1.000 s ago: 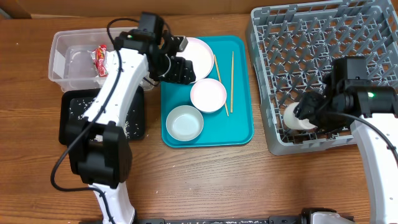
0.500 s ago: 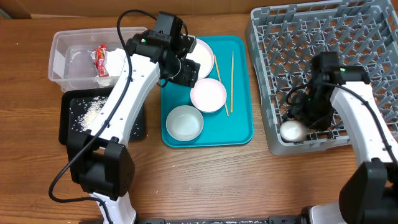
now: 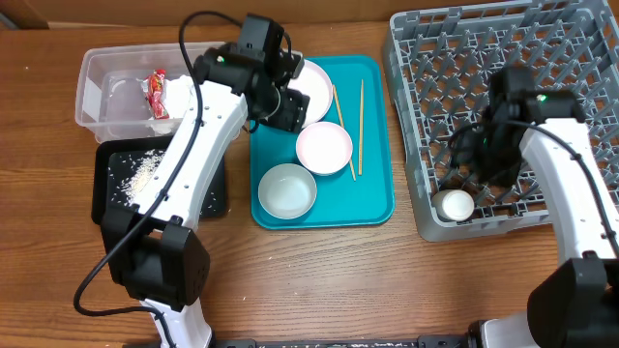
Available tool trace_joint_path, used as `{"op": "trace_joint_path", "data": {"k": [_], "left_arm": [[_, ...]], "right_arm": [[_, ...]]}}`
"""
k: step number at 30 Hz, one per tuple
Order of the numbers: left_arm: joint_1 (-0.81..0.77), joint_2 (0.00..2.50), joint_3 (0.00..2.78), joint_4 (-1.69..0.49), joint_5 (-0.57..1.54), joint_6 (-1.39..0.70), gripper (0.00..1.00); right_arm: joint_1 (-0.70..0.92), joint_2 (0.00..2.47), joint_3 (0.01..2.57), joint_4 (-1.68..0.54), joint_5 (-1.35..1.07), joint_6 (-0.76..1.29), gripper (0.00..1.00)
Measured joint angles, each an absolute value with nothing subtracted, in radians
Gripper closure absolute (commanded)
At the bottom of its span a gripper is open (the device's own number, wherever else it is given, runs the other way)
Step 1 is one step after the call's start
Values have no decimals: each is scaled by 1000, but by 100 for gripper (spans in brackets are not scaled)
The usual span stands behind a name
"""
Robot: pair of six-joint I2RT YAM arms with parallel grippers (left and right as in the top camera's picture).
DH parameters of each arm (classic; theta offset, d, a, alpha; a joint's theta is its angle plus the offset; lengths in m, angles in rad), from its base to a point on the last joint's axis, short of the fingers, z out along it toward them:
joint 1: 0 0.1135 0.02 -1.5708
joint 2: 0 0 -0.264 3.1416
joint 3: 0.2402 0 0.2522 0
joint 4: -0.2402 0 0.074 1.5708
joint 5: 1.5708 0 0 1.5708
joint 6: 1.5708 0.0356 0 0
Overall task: Sort waste into correct bins and load items into the dishwasher
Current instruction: 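Reach the right gripper to the pink bowl rim on the teal tray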
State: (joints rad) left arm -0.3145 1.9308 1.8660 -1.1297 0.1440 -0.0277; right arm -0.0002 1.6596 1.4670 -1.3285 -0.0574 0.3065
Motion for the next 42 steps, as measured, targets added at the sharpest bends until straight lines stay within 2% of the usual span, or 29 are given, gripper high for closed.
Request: {"op": "trace_joint_path", "data": {"k": [6,10,12,20,27,31,36,40,42], "left_arm": [[-312,1903,2039,-1235,130,-80,20],[-290,1842,2090,-1271,126,-136,9],[-258,1811,2099,-1279,125,-162,0],[-101,1785,2106,-1313,110,-213,0],[-92,1785,2106,-1321,107,-219,0],[-92,1785,2106,-1321,107,-220,0],[-92,1785,2106,-1321,107,-223,0],[-92,1785,2106,-1322,107,-230,0],[-92,1785,2106,-1322,107,-231,0]], "right_arm": [[110,1647,1581,-1241,-117,288,32],[237,1649,1579,-1148,-142,292,33],[296,1650,1577,-1099,-154,297,35],[375,1798,1576,-949,-160,312,45],[379,1999,1563,-905,-160,313,57],[390,2055,1563,-880,-158,313,59],[418,2104,1563,-865,-155,313,71],[426,2108,1563,-857,-149,307,90],[426,2108,1563,-858,-145,311,93]]}}
